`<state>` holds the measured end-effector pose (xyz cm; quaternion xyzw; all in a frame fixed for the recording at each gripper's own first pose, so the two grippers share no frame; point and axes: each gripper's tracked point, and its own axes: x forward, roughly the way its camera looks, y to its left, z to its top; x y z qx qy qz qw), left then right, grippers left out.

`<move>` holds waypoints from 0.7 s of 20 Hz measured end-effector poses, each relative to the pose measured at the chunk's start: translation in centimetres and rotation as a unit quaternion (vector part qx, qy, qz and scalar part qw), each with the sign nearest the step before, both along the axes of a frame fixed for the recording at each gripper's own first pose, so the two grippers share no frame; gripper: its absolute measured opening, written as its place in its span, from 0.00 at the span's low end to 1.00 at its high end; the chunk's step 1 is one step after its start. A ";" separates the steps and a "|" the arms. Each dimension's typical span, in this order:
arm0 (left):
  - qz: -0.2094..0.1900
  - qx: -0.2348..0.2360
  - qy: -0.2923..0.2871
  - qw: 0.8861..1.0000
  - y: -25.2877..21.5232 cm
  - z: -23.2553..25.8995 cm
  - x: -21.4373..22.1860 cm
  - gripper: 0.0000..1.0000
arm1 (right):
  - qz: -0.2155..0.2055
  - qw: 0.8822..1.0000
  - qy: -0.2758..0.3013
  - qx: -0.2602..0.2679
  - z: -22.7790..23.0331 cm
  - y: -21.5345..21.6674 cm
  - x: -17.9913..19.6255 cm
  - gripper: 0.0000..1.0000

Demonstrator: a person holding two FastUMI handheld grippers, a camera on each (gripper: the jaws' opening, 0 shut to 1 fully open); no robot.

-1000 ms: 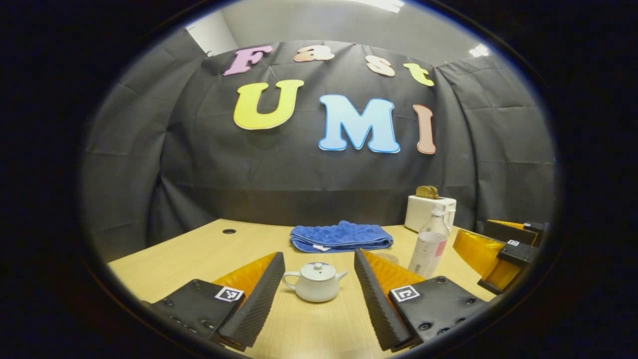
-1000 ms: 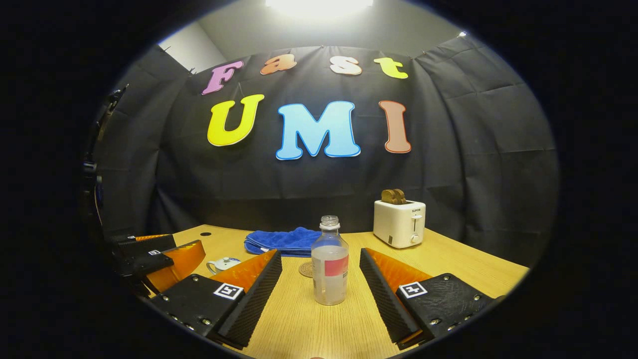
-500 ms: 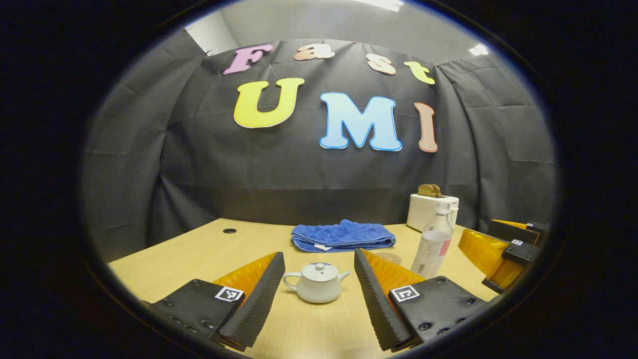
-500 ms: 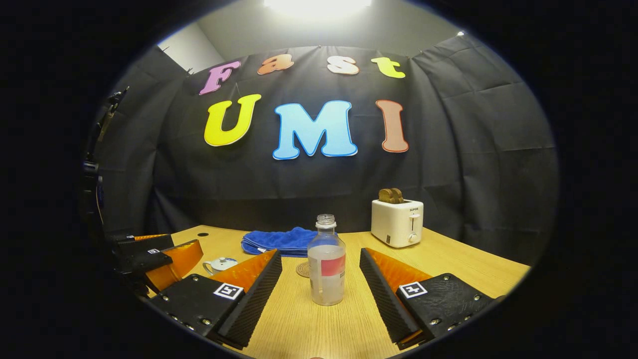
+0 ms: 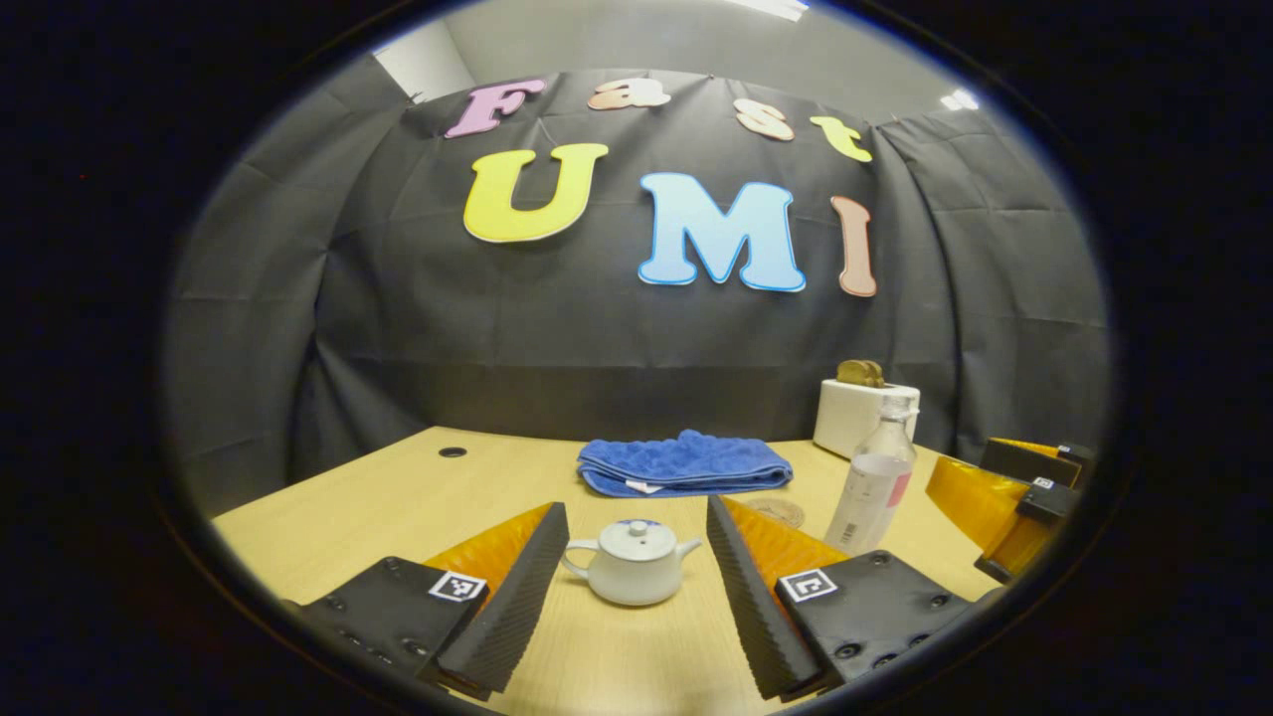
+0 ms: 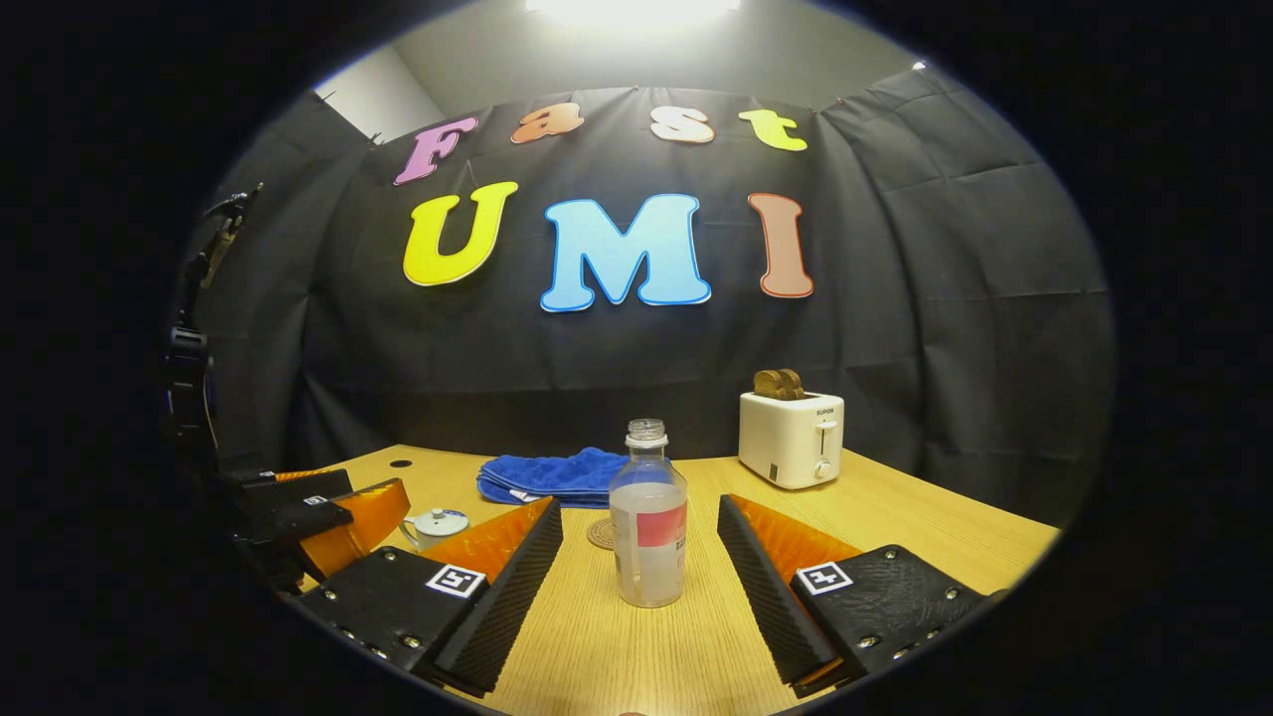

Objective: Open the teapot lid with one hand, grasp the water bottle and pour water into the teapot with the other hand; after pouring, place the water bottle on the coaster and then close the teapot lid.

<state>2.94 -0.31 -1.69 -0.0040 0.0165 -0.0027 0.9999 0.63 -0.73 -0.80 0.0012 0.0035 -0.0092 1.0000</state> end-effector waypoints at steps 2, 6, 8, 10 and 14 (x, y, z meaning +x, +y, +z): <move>0.000 0.000 0.004 1.000 0.1 -0.4 1.0 0.89 | 0.000 1.000 0.002 -0.001 -0.2 0.0 0.1 0.98; -0.002 -0.001 0.016 1.000 0.0 -1.6 3.6 0.89 | -0.003 1.000 0.008 -0.006 -0.6 -0.3 0.4 0.98; -0.003 0.004 0.022 1.000 0.0 -2.2 5.0 0.89 | -0.005 1.000 0.011 -0.006 -0.9 -0.6 0.7 0.98; -0.004 0.008 0.024 1.000 0.0 -2.5 6.1 0.89 | -0.007 1.000 0.016 -0.005 -1.3 -0.7 1.0 0.98; -0.007 0.012 0.027 1.000 -0.2 -3.2 7.9 0.89 | -0.015 1.000 0.027 -0.003 -2.3 -1.4 1.6 0.98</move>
